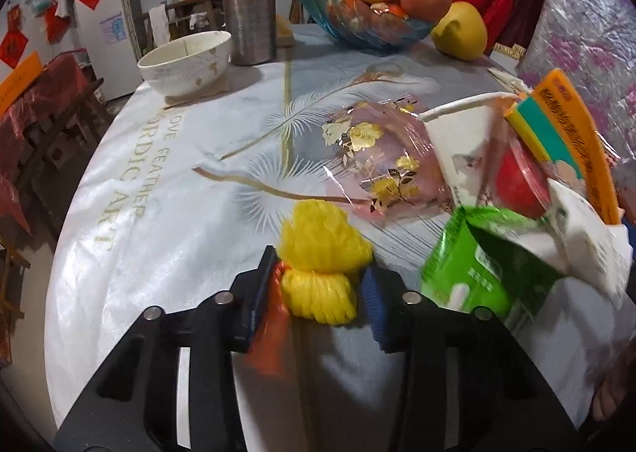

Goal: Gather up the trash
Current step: 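Grasp the yellow mesh net with the left tool while the right tool grasps the orange-striped box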

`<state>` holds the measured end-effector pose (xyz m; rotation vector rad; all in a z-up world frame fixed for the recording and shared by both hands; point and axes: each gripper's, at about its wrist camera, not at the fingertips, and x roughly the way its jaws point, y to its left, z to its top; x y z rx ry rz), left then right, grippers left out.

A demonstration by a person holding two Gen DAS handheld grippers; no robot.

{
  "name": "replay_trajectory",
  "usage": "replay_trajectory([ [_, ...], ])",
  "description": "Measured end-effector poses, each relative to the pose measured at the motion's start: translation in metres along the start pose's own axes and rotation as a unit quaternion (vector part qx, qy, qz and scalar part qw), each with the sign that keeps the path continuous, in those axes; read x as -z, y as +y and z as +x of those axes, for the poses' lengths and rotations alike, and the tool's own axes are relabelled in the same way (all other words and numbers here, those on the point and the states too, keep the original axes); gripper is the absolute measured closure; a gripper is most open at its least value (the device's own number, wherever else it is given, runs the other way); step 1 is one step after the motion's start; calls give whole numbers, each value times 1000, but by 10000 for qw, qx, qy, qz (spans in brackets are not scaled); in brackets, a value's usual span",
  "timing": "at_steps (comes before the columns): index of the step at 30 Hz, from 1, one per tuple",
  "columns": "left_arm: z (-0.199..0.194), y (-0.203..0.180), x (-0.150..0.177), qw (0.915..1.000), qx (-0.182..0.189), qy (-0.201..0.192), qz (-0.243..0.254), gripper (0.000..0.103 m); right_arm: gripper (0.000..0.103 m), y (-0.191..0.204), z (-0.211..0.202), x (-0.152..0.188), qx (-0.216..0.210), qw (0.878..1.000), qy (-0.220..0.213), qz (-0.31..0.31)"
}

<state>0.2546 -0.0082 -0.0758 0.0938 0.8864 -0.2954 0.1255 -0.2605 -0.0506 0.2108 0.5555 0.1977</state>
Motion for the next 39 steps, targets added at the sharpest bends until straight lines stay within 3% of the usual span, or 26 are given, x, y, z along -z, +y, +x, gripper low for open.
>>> replay_trajectory([
  [8,-37,29,29,9978,-509,-302,-286,62,12,8,-6,-1,-5,9999,-103,-63],
  [14,-40,35,33,9971,-546,-365,-385,62,16,32,-12,-19,-313,9985,-398,-231],
  [18,-41,35,34,9976,-429,-411,-362,62,17,53,-1,-36,-125,9970,-475,-594],
  [23,-41,37,34,9977,-343,-408,-420,62,23,44,36,-46,55,9995,150,-255],
  [26,-42,34,34,9980,-321,-412,-344,62,22,35,40,-44,421,9987,193,-198],
  [29,-42,33,34,9981,-299,-422,-336,61,20,30,42,-39,481,9982,289,-220],
  [33,-42,36,35,9979,-288,-430,-382,61,20,20,38,-33,720,9969,228,-230],
  [39,-42,35,34,9981,-251,-425,-369,61,25,5,11,-29,720,9970,-138,-233],
])
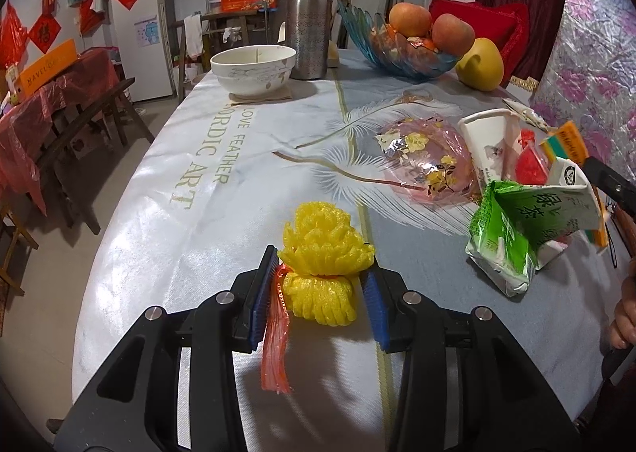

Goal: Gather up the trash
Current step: 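Grasp the yellow mesh net with the left tool while the right tool grasps the orange-striped box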

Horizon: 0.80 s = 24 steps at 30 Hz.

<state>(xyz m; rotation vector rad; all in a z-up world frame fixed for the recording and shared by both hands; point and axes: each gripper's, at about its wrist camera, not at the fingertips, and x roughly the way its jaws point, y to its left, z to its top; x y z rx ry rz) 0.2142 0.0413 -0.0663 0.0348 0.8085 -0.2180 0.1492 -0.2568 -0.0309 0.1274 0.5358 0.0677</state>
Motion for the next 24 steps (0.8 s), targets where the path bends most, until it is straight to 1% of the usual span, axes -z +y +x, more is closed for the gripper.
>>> replay_trajectory([
  [1,0,-1,0,10000,-5,5,16,61,27,1,-1,1,16,10000,-15,-68],
  [2,1,-1,-1,10000,-14,10,32,61,33,3,-2,2,37,9999,-40,-160],
  [3,1,-2,0,10000,-20,12,35,61,36,6,-3,3,44,9997,-56,-250],
  [7,1,-1,0,10000,-16,5,14,61,40,19,-6,5,167,9974,-130,-690],
  [10,1,0,-1,10000,11,6,-1,61,37,20,-9,7,190,9965,-102,-808],
  [12,1,0,0,10000,23,-3,-3,61,25,14,-12,8,165,9976,-110,-670],
  [14,0,0,-1,10000,37,-11,-9,61,24,1,-16,10,16,9992,-32,-386],
  [16,0,0,-1,10000,43,-15,-13,61,24,-11,-17,13,-193,9997,133,-87],
  [19,0,0,-1,10000,37,-16,-4,61,24,-21,-24,22,-340,9989,259,166],
  [21,0,0,0,10000,35,-9,-8,61,24,-23,-31,24,-326,9991,204,162],
  [23,0,0,-1,10000,35,-14,-6,61,24,-23,-41,25,-190,9997,69,114],
  [24,0,0,0,10000,37,-18,-11,61,24,-23,-46,25,-225,9997,89,91],
])
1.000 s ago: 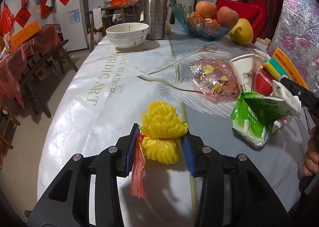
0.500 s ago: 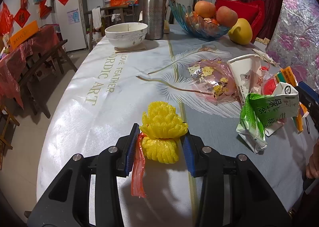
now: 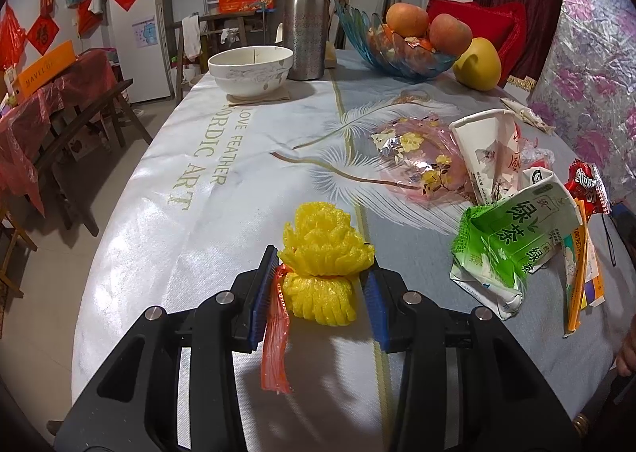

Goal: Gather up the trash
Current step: 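Grasp the yellow mesh net with the left tool while the right tool grasps the orange-striped box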

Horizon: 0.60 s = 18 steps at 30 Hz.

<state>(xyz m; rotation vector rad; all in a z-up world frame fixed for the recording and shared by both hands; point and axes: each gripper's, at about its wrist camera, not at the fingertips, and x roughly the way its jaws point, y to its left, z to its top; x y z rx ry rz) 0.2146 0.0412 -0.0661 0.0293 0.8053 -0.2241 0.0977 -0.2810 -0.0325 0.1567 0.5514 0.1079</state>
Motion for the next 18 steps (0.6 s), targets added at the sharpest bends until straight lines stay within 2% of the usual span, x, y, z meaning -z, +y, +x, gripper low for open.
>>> replay_trajectory([
  [3,0,0,0,10000,4,-2,-1,61,22,3,-2,8,-297,9991,294,62],
  [5,0,0,0,10000,3,1,5,61,15,11,7,16,-610,9960,644,131],
  [8,-1,0,0,10000,-3,-20,3,61,8,32,22,23,-386,9960,795,-150],
  [11,-1,2,-1,10000,10,-18,-19,61,7,43,40,24,-137,9943,1030,-253],
  [12,-1,1,0,10000,16,-19,-16,61,12,41,44,23,-102,9939,1072,-226],
  [13,-2,1,0,10000,25,-25,-11,61,22,40,46,24,-16,9940,1075,-176],
  [14,-2,1,0,10000,41,-36,2,62,48,39,47,24,-34,9938,1096,-163],
  [18,-9,-2,0,9998,34,-185,66,62,51,31,32,16,-380,9962,777,44],
])
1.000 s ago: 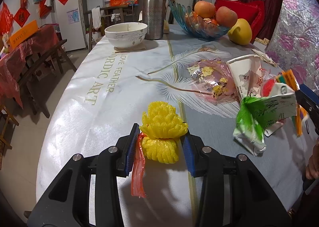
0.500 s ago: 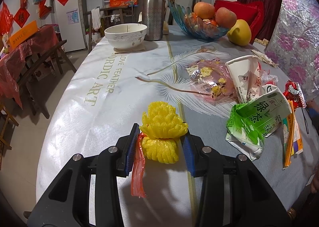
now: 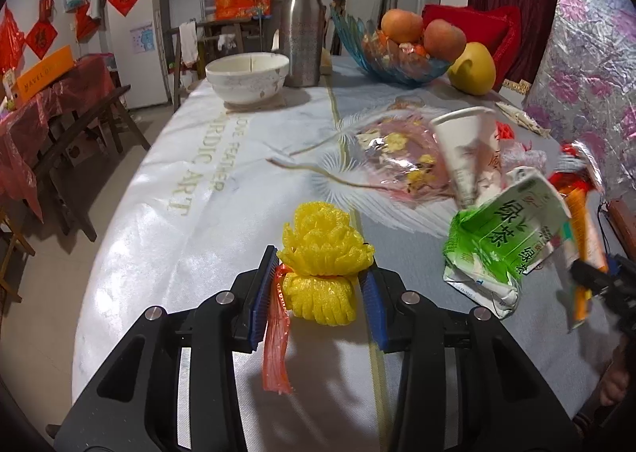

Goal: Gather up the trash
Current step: 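Grasp the yellow mesh net with the left tool while the right tool grasps the orange-striped box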

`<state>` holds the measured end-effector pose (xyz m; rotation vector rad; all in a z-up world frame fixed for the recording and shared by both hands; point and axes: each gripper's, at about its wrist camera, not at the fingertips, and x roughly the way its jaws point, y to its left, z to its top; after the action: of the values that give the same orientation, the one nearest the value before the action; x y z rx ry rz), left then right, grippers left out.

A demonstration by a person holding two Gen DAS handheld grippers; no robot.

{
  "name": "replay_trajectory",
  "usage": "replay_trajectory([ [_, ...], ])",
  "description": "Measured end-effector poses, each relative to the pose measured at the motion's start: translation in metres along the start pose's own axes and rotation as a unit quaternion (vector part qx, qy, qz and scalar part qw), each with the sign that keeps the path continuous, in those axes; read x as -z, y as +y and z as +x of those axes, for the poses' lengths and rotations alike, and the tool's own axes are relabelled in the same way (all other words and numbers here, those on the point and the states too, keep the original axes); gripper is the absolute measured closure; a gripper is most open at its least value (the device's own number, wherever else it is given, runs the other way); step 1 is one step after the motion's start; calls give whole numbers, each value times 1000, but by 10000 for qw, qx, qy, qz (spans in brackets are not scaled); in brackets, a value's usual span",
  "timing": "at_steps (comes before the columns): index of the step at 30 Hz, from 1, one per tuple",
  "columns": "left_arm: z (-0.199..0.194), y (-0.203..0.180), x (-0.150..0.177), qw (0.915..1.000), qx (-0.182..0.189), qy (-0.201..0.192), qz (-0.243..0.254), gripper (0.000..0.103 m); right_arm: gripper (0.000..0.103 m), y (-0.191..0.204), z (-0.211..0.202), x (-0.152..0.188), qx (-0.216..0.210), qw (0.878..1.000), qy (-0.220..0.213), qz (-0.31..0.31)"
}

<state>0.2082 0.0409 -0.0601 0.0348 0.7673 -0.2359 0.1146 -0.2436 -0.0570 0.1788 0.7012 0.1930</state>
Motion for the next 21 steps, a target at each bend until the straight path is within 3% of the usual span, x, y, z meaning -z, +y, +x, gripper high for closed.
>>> replay_trajectory([
  [5,-19,-1,2,9997,181,-168,-26,63,51,8,-29,-7,-370,9987,-349,-46],
  [12,-69,16,4,9986,65,-495,-162,63,51,27,-57,-16,-613,9956,-685,-183],
  [21,-146,78,26,9948,-527,-730,-472,63,50,71,-83,-23,-1059,9893,-877,-498],
])
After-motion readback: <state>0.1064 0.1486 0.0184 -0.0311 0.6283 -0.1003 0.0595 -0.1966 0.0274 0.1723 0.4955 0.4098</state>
